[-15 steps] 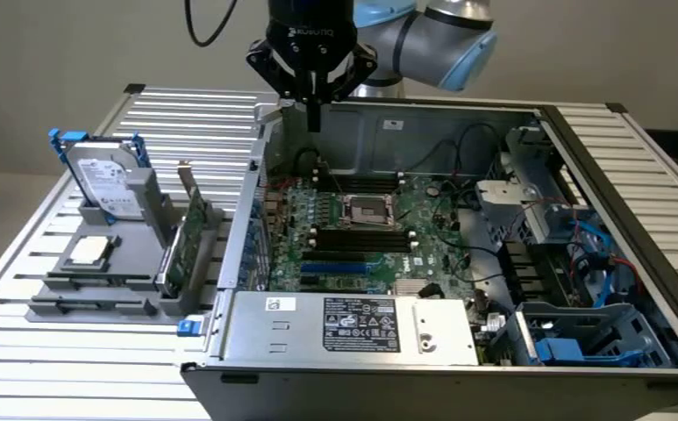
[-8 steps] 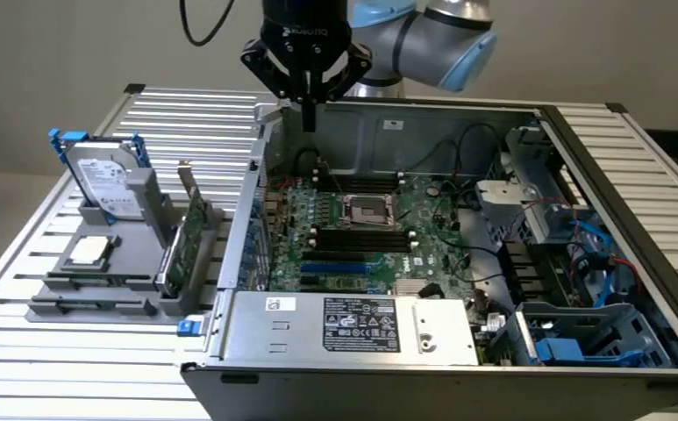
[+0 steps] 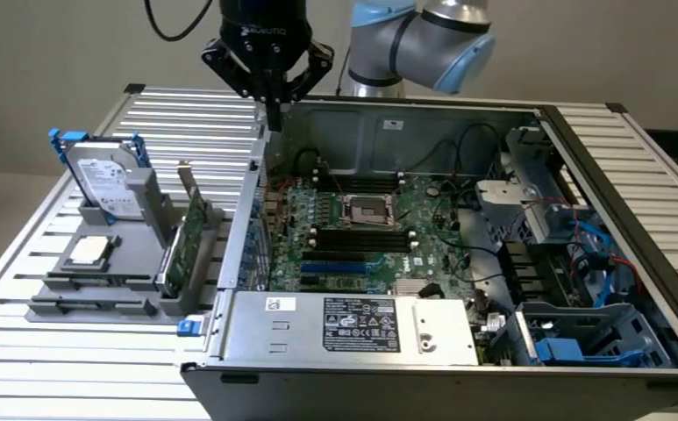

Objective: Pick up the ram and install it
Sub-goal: 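Reach for the ram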

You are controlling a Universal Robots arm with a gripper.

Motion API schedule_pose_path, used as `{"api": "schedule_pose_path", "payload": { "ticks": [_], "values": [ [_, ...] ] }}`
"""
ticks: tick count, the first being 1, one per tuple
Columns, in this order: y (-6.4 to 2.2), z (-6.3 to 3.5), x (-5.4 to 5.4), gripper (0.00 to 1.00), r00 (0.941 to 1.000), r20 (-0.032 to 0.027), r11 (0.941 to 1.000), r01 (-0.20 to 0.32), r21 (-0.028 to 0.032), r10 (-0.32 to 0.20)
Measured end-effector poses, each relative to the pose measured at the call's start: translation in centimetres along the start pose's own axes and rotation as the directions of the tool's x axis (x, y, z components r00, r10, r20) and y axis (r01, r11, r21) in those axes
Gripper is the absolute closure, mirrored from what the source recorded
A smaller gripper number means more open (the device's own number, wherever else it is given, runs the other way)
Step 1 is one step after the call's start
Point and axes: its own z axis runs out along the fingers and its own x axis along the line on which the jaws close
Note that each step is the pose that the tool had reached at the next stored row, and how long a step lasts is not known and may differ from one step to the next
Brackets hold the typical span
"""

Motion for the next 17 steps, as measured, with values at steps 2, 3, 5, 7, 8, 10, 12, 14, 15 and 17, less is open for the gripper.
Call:
{"api": "schedule_pose_path", "payload": {
  "ticks": [2,3,5,7,8,10,12,14,15,17],
  "values": [
    [-0.07,0.02,0.9,0.89,1.0,-0.0027,1.0,0.0,0.0002,0.0],
    [-0.1,0.03,1.4,0.89,1.0,-0.0038,1.0,0.0,0.0003,0.0],
    [-0.17,0.07,2.3,0.89,1.0,-0.005,1.0,0.0,0.0004,0.0],
    [-0.24,0.11,3.2,0.89,1.0,-0.0054,1.0,0.0,0.0004,0.0],
    [-0.27,0.13,3.6,0.89,1.0,-0.0056,1.0,0.0,0.0004,0.0],
    [-0.33,0.19,4.5,0.89,1.0,-0.0057,1.0,0.0,0.0004,0.0],
    [-0.4,0.25,5.5,0.89,1.0,-0.0057,1.0,0.0,0.0005,0.0],
    [-0.47,0.32,6.4,0.89,1.0,-0.0057,1.0,0.0,0.0005,0.0],
    [-0.51,0.36,6.8,0.89,1.0,-0.0057,1.0,0.0,0.0004,0.0],
    [-0.57,0.42,7.7,0.89,1.0,-0.0059,1.0,0.0,0.0006,0.0]
  ]
}}
